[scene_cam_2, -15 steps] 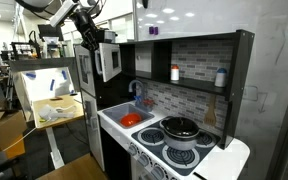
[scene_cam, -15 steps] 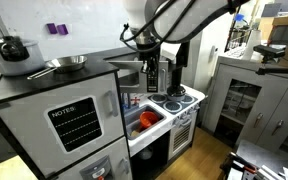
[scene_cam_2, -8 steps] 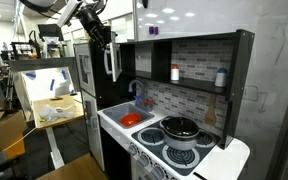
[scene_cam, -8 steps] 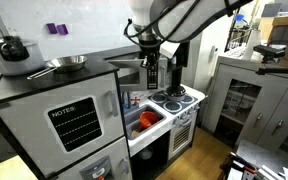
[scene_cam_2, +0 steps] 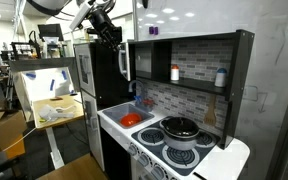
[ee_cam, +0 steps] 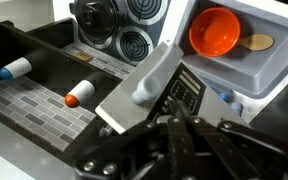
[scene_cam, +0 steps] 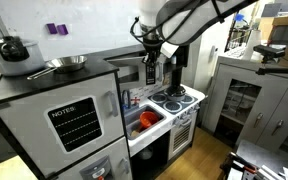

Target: Pick up the orange bowl from the top shelf of the cabinet and put it in the sink. Close the door of the top shelf

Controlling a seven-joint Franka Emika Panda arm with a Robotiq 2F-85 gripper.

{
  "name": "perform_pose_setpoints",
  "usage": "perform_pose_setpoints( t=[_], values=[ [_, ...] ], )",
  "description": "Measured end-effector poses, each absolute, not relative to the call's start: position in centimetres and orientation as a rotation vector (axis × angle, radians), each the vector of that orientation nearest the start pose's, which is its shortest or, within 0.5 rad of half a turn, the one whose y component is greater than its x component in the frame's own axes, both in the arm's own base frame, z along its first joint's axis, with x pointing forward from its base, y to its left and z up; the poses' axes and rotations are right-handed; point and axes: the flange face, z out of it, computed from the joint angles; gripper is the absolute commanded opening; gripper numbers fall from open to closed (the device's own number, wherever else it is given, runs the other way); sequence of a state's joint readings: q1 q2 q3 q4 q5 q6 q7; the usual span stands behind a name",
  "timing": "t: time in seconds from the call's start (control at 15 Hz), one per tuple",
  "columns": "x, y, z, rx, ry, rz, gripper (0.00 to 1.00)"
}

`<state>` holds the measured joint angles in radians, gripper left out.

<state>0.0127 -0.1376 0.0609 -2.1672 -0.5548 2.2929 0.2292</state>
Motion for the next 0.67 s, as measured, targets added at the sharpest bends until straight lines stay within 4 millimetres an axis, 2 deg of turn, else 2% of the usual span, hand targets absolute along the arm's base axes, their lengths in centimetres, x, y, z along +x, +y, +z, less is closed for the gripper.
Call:
perform_pose_setpoints(
  t=[0.33,0.67],
  values=[
    [54.8,0.9,47.3,-3.459,-0.255,-0.674,0.0],
    [55.9,0.8,47.9,-3.421,-0.246,-0.772,0.0]
  ],
)
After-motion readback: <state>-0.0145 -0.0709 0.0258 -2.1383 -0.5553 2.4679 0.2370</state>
